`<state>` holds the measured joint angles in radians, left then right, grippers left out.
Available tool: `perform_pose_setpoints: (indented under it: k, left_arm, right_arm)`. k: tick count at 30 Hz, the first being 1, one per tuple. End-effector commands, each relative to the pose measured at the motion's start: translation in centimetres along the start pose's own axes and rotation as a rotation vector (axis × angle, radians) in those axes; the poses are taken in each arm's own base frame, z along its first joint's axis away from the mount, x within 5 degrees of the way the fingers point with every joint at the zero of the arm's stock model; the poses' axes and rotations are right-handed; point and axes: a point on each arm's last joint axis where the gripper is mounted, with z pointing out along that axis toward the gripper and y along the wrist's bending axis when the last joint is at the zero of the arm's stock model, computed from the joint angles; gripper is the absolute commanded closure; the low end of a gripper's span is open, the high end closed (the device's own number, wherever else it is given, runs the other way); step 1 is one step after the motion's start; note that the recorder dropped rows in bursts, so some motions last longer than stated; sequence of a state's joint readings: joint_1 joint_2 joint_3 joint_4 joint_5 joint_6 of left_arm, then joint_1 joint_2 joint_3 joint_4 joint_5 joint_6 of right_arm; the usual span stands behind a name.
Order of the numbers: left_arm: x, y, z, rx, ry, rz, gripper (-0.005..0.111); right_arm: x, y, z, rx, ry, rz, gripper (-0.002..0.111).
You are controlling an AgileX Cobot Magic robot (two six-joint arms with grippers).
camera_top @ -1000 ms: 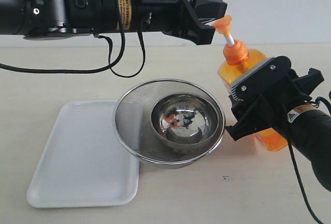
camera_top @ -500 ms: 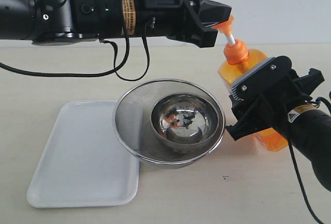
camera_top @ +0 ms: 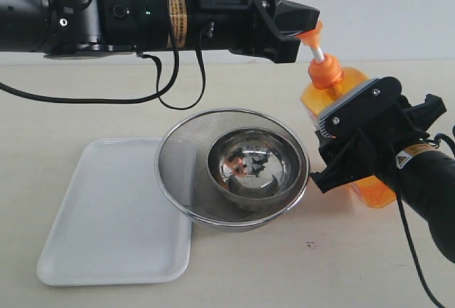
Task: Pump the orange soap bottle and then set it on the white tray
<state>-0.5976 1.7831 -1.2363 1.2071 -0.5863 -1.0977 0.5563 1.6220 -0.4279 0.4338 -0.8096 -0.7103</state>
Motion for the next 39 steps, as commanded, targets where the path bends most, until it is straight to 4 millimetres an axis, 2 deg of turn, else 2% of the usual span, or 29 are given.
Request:
perform_pose_setpoints:
  k: [1, 8, 19, 39]
  left_arm:
    - [1.2, 0.0, 0.5, 0.008, 0.052, 0.012, 0.102]
    - [1.4, 0.0, 0.5, 0.011, 0.063, 0.011, 0.102]
    - [3.9, 0.5, 1.7, 0.025, 0.128, -0.026, 0.102]
    - [4.5, 0.2, 1.7, 0.046, 0.14, -0.043, 0.102]
  right_arm:
    - [-0.3, 0.0, -0.1, -0.006, -0.021, -0.003, 0.108]
    - [-0.3, 0.0, -0.1, -0.006, -0.021, -0.006, 0.108]
    - [-0.3, 0.0, -0.1, -0.006, -0.021, -0.006, 0.108]
    - [-0.3, 0.0, -0.1, -0.007, -0.025, -0.009, 0.108]
